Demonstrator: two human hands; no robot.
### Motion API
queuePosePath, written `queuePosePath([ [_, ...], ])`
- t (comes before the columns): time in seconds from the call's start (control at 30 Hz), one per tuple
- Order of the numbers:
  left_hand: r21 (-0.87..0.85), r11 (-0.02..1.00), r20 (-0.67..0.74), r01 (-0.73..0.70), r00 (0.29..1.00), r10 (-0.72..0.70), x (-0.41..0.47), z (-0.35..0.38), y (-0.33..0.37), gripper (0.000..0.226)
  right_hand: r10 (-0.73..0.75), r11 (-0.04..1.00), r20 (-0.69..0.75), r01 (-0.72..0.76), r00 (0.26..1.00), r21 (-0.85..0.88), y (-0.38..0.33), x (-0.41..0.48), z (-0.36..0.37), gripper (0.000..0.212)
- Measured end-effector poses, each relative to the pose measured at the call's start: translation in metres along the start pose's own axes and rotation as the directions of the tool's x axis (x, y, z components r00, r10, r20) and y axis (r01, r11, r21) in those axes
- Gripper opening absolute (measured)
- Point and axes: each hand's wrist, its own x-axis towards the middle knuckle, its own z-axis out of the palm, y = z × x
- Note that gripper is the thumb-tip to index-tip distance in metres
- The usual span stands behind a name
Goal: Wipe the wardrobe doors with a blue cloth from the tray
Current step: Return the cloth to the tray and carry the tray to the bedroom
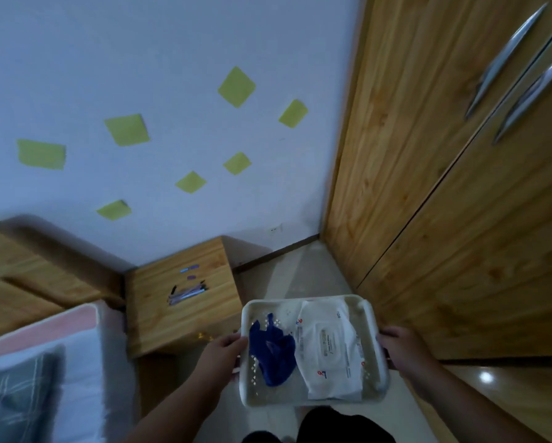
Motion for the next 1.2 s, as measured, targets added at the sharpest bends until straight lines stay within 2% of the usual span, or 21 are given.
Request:
queuePosePath([
  [0.2,0.161,0.985,0.027,-0.057,0.998,0.054,0.048,0.025,0.085,0.015,0.066,0.994,-0.056,-0.061,0.996,0.089,-0.036,0.028,-0.011,0.021],
  [0.3,0.266,0.958,0.087,-0.108,0.992,0.088,0.073,0.037,0.125,0.015,0.143,0.977,-0.089,-0.126,0.986,0.171,-0.044,0.039,-0.012,0.023],
  [0.57,0.549,0.805,0.239,-0.226,0.965,0.108,0.163,0.076,0.215,0.015,0.319,0.887,-0.18,-0.227,0.93,0.403,-0.06,0.067,0.011,0.025],
  [0.63,0.61,0.75,0.286,-0.254,0.954,0.091,0.191,0.086,0.236,0.015,0.366,0.855,-0.201,-0.243,0.908,0.457,-0.065,0.078,0.021,0.023],
  [0.73,0.643,0.726,0.324,-0.245,0.946,0.032,0.229,0.102,0.262,0.011,0.413,0.806,-0.223,-0.24,0.883,0.542,-0.069,0.099,0.037,0.02],
  [0.87,0.692,0.674,0.382,-0.258,0.923,-0.039,0.267,0.127,0.288,0.017,0.511,0.666,-0.192,-0.245,0.838,0.705,-0.068,0.12,0.055,0.018],
  [0.93,0.728,0.619,0.415,-0.295,0.908,-0.055,0.284,0.144,0.294,0.026,0.54,0.624,-0.176,-0.251,0.823,0.74,-0.063,0.134,0.062,0.014],
  [1.1,0.818,0.375,0.463,-0.435,0.886,0.018,0.325,0.194,0.303,0.032,0.575,0.559,-0.171,-0.231,0.8,0.797,-0.052,0.18,0.071,0.02],
  [1.2,0.832,0.302,0.481,-0.465,0.877,0.024,0.345,0.214,0.302,0.035,0.587,0.522,-0.167,-0.213,0.792,0.826,-0.047,0.206,0.07,0.023],
])
